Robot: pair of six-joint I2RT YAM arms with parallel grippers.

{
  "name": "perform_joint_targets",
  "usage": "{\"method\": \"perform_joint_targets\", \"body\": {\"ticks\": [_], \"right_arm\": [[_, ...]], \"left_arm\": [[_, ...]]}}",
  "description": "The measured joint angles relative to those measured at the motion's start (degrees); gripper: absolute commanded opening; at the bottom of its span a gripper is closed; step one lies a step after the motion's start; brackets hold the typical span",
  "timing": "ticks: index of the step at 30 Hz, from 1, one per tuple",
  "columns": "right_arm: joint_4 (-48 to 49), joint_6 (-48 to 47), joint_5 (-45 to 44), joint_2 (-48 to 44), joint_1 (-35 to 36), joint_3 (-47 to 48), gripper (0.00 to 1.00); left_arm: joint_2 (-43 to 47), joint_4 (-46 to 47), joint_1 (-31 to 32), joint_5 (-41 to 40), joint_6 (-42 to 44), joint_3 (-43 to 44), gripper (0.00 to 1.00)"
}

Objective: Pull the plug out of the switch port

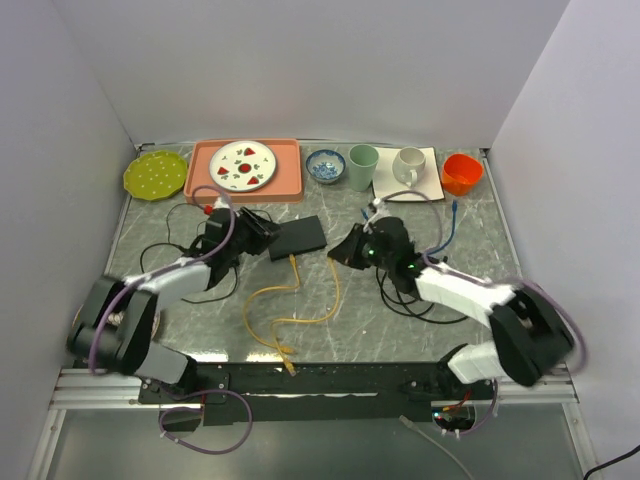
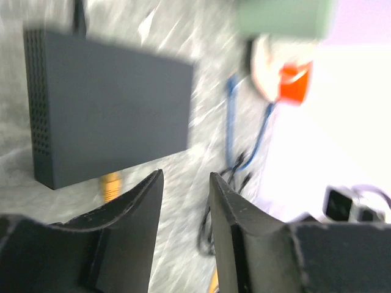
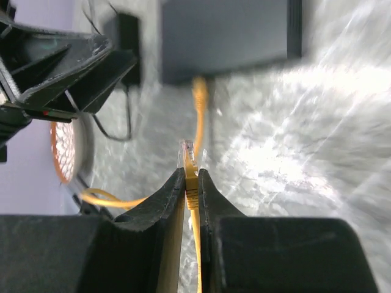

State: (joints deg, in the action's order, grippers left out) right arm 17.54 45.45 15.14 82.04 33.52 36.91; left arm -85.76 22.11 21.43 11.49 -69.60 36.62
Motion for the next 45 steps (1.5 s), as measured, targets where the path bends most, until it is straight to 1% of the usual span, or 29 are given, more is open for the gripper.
{"method": "perform_joint_targets", "body": {"ticks": [3,6,9,14,17,20,21,23,24,25,26,28,29,30,31,32,35,38,41,45], "right_arm": [[-9.09,-4.68,-6.58,-9.4,0.02,2.67,0.0],[-17.84,-8.44,-13.86,-16.46,0.04,6.29,0.0],[-25.33,-11.61,-20.74,-22.12,0.02,9.99,0.0],[-33.53,-15.02,-29.59,-28.35,-1.07,14.56,0.0],[-36.46,-15.67,-32.04,-29.9,-5.38,16.02,0.0],[-38.34,-15.19,-32.7,-28.26,-13.09,16.98,0.01],[-39.1,-14.8,-33.09,-26.99,-15.63,17.29,0.09],[-40.33,-13.18,-34.51,-23.39,-19.52,17.55,0.22],[-41.07,-12.44,-35.34,-21.35,-20.92,17.53,0.34],[-41.7,-11.43,-35.69,-19.39,-22.18,17.49,0.4],[-42.29,-10.36,-35.65,-17.22,-23.45,17.35,0.49],[-42.8,-8.59,-35.1,-14.56,-25.66,16.9,0.53],[-42.84,-7.8,-34.67,-13.57,-26.62,16.31,0.57],[-42.95,-7.26,-34.16,-13.33,-27.36,15.8,0.59],[-42.69,-6.91,-33.79,-13.38,-27.52,15.28,0.61],[-42.16,-6.69,-33.53,-13.92,-27.02,14.64,0.66],[-40.39,-6.71,-32.68,-16.09,-22.18,13.94,0.67],[-38.86,-7.5,-30.21,-16.55,-17.05,15.61,0.65],[-33.81,-8.13,-23.91,-15.74,-13.05,16.15,0.63],[-24.44,-7.76,-14.8,-13.16,-8.7,13.42,0.61]], "left_arm": [[8.09,-3.72,-0.31,-5.31,0.52,0.04,0.46],[13.33,-5.7,-0.31,-9.16,0.94,0.04,0.46],[15.8,-6.78,-0.31,-11.13,0.94,-0.52,0.46],[16.17,-7.89,-0.31,-11.52,0.81,-2.97,0.46],[16.15,-8.35,-0.31,-11.52,0.74,-3.78,0.46],[16.11,-8.31,-0.31,-11.37,0.33,-4.0,0.46],[16.09,-8.33,-0.31,-11.37,0.13,-4.0,0.46],[16.09,-8.35,-0.31,-11.37,-0.04,-4.0,0.46],[16.09,-8.46,-0.31,-11.37,-0.07,-4.0,0.46],[16.09,-8.63,-0.31,-11.37,-0.07,-4.0,0.46],[16.17,-8.94,-0.31,-11.37,-0.04,-4.04,0.47],[16.55,-9.79,-0.31,-11.5,-0.02,-4.28,0.47],[16.83,-10.25,-0.31,-11.72,-0.02,-4.52,0.47],[17.22,-10.8,-0.31,-11.93,0.0,-4.7,0.48],[17.57,-10.86,-0.31,-12.15,0.0,-4.92,0.48],[18.05,-10.84,-0.31,-12.46,-0.02,-5.27,0.48],[19.34,-10.58,-0.31,-12.85,-0.07,-6.43,0.49],[19.45,-10.54,-0.31,-12.83,-0.04,-6.51,0.48],[18.51,-10.45,-0.31,-12.76,0.04,-6.36,0.47],[13.94,-10.58,-0.31,-11.58,0.57,-4.42,0.44]]}}
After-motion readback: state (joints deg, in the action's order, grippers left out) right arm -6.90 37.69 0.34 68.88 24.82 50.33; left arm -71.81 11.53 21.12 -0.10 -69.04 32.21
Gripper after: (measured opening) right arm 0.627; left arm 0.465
